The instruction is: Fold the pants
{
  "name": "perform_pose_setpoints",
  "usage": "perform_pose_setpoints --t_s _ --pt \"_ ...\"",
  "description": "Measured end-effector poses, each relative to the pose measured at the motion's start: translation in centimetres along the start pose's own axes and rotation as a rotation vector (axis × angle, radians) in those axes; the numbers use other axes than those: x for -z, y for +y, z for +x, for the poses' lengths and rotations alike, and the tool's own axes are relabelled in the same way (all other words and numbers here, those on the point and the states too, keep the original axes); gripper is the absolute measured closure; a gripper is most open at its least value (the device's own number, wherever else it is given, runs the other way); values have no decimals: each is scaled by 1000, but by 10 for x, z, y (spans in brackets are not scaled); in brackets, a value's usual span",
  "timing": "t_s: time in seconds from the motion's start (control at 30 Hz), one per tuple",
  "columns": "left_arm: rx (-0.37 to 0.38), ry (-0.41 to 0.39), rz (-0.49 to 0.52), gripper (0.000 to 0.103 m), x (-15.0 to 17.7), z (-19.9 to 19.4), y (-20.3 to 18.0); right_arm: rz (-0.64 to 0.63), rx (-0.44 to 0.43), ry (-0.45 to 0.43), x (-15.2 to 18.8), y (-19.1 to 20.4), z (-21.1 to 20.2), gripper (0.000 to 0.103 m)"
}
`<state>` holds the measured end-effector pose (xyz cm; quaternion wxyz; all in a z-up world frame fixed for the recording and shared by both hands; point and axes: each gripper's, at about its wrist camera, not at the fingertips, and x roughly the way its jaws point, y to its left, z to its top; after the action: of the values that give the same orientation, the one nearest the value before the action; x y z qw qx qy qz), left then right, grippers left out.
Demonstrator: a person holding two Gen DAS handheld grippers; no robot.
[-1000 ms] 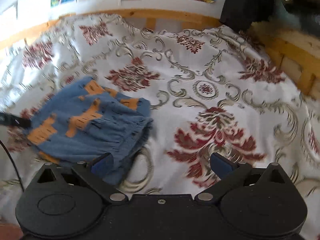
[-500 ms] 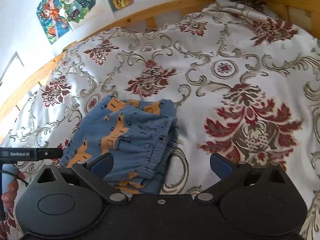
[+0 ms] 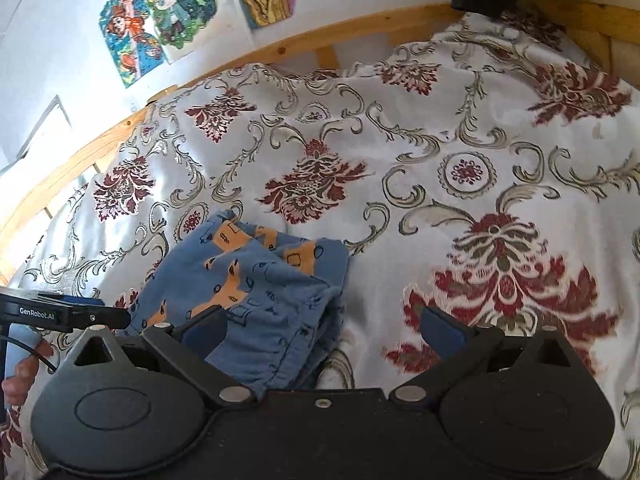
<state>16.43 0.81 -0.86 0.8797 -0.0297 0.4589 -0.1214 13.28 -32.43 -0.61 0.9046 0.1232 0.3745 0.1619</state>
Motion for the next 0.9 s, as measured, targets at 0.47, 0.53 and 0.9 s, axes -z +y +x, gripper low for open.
perform_pose_setpoints --t_s 0.47,0.53,0.9 --pt "109 55 -13 0 -6 36 22 26 -165 -70 -13 -38 39 1" --pt "160 71 -61 0 -4 40 32 41 -200 -60 -15 -42 51 1" --pt "309 42 -52 10 -7 43 36 128 -340 -91 -13 -52 74 9"
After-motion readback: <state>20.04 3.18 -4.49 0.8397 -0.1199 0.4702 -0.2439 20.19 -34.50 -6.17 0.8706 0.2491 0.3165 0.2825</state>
